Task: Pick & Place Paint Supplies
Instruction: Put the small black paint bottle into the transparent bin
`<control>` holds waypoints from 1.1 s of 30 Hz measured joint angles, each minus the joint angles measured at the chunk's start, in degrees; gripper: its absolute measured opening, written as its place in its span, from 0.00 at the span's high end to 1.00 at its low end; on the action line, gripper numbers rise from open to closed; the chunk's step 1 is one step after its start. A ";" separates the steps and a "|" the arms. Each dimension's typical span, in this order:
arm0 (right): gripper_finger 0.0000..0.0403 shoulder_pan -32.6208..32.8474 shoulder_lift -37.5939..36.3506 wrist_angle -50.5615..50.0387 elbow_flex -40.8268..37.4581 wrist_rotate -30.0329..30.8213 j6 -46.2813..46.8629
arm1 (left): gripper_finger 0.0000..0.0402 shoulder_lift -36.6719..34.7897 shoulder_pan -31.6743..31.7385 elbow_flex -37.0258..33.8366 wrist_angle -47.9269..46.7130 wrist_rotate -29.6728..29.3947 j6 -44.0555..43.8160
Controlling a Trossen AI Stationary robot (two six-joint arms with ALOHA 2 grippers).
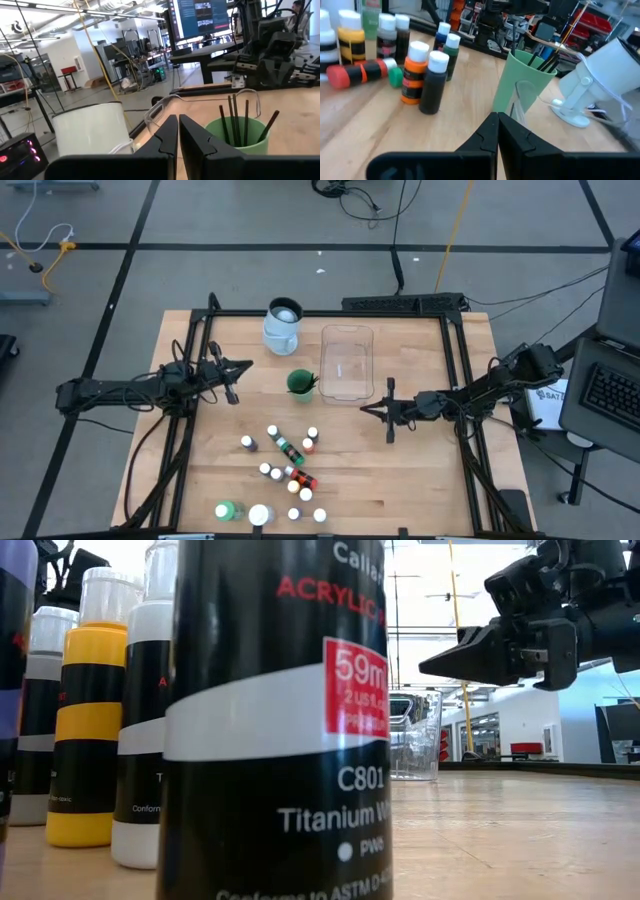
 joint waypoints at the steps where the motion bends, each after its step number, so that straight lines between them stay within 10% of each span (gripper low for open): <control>1: 1.00 0.00 0.00 0.45 0.00 0.07 1.39 | 0.95 0.00 0.00 0.00 -0.01 0.00 0.00; 6: 0.94 0.10 0.02 -0.76 5.08 0.58 7.03 | 0.95 0.00 0.00 0.00 -0.02 0.02 -1.09; 12: 0.79 1.11 1.72 -37.73 28.99 2.15 6.13 | 0.95 0.00 0.00 0.00 -0.08 0.04 -3.08; 17: 0.68 -1.35 4.89 -57.76 44.48 -15.07 -0.76 | 0.95 0.00 -0.01 0.00 -1.53 0.07 -3.17; 33: 0.46 -4.82 18.20 -57.03 54.05 -26.83 -5.73 | 0.95 0.00 -0.02 0.00 -2.97 0.13 1.26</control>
